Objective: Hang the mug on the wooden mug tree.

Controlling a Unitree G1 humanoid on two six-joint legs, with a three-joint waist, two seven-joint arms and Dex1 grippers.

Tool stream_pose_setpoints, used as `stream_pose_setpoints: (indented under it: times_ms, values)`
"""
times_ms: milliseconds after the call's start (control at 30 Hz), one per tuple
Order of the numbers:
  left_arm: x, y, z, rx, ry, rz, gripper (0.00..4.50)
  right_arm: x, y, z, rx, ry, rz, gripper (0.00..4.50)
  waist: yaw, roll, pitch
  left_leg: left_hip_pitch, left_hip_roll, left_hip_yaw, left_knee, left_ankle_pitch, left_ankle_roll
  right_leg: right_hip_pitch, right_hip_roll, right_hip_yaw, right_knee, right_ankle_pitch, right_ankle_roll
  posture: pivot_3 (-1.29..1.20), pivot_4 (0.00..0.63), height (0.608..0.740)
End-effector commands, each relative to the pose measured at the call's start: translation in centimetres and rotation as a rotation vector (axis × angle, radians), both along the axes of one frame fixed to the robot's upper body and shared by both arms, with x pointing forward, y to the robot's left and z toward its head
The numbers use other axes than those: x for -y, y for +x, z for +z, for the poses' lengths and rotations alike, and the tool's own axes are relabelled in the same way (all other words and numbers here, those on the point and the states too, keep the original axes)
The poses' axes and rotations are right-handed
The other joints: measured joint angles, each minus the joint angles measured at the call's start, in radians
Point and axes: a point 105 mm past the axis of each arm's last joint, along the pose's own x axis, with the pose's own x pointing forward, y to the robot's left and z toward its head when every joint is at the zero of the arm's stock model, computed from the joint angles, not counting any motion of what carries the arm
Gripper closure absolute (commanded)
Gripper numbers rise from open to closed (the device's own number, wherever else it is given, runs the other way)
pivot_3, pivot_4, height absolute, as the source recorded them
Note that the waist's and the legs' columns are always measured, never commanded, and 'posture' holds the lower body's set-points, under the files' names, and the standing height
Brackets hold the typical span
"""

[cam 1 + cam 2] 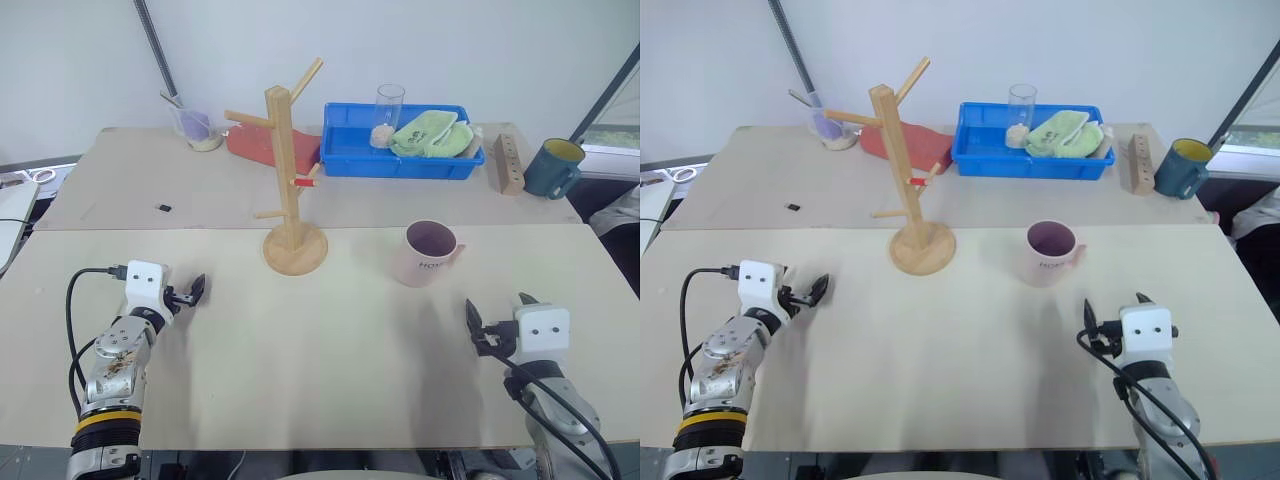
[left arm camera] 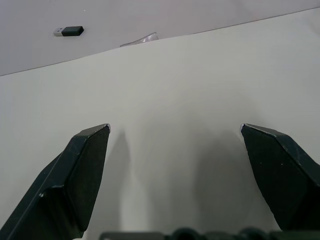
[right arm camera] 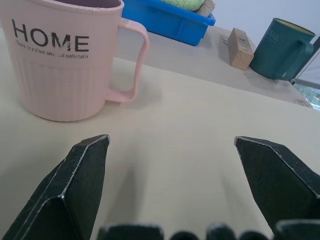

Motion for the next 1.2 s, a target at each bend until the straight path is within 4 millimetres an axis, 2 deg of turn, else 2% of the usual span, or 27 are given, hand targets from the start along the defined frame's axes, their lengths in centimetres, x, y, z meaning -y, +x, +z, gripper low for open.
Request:
stream_pose_setpoints:
  times_ms: [33, 200, 267, 367, 500, 667, 833, 1000, 1200]
  values:
    - [-0.4, 0.0, 1.6, 0.054, 0.024, -0.022, 0.00, 0.3, 0.1, 0.9, 0.030, -0.012, 0.000, 0.05, 0.000, 0.000, 0.000, 0.000, 0.000, 0.000, 0.000, 0.000, 0.000, 0.000, 0.000, 0.000, 0.000, 0.000, 0.000, 0.00, 0.150, 0.740]
    - [2.1, -0.7, 4.1, 0.100, -0.124, -0.255, 0.00, 0.3, 0.1, 1.5, 0.027, -0.031, 0.031, 0.05, -0.001, 0.000, 0.000, 0.000, 0.000, 0.000, 0.000, 0.000, 0.000, 0.000, 0.000, 0.000, 0.000, 0.000, 0.000, 0.00, 0.150, 0.740]
    - [4.2, -1.4, 5.8, 0.097, -0.222, -0.417, 0.00, 0.7, 0.4, 1.9, 0.024, -0.048, 0.051, 0.05, 0.000, -0.001, 0.000, 0.000, 0.000, 0.000, 0.000, 0.000, 0.000, 0.000, 0.000, 0.000, 0.000, 0.000, 0.000, 0.00, 0.150, 0.740]
    - [7.3, -3.2, 7.4, 0.051, -0.267, -0.643, 0.00, 1.2, 0.8, 2.4, 0.020, -0.054, 0.083, 0.05, -0.002, 0.000, 0.001, 0.000, 0.000, 0.000, 0.000, 0.000, 0.000, 0.000, 0.000, 0.000, 0.000, 0.000, 0.000, 0.00, 0.150, 0.740]
    - [10.8, -5.3, 10.1, 0.023, -0.261, -0.906, 0.00, 1.7, 1.3, 2.9, 0.008, -0.050, 0.153, 0.05, -0.002, 0.001, 0.002, -0.001, 0.000, 0.000, 0.000, -0.001, 0.001, 0.002, 0.000, 0.000, 0.000, -0.001, 0.000, 0.00, 0.150, 0.740]
    - [14.8, -7.3, 14.3, 0.041, -0.253, -1.215, 0.00, 2.6, 2.9, 3.2, -0.017, -0.044, 0.238, 0.05, -0.003, 0.000, 0.004, -0.002, 0.000, 0.001, 0.002, -0.001, 0.001, 0.003, 0.002, 0.000, 0.000, -0.003, 0.002, 0.00, 0.150, 0.740]
    - [17.1, -7.9, 18.0, 0.121, -0.229, -1.382, 0.00, 3.0, 4.3, 2.8, -0.041, -0.064, 0.298, 0.05, -0.003, 0.001, 0.004, -0.002, -0.001, 0.003, 0.002, -0.001, 0.002, 0.004, 0.002, 0.000, 0.000, -0.001, -0.002, 0.00, 0.150, 0.740]
    - [18.4, -8.0, 20.8, 0.199, -0.221, -1.462, 0.00, 3.2, 5.2, 2.3, -0.036, -0.067, 0.300, 0.05, -0.003, 0.001, 0.004, -0.002, -0.001, 0.004, 0.002, -0.001, 0.002, 0.004, 0.003, 0.001, 0.000, -0.001, -0.003, 0.00, 0.150, 0.740]
    - [18.7, -8.4, 20.7, 0.167, -0.198, -1.509, 0.00, 2.8, 7.1, 2.1, 0.020, -0.056, 0.274, 0.05, -0.011, 0.001, 0.004, -0.002, -0.001, 0.003, 0.002, -0.001, 0.002, 0.004, 0.004, 0.002, 0.000, 0.000, -0.003, 0.00, 0.150, 0.740]
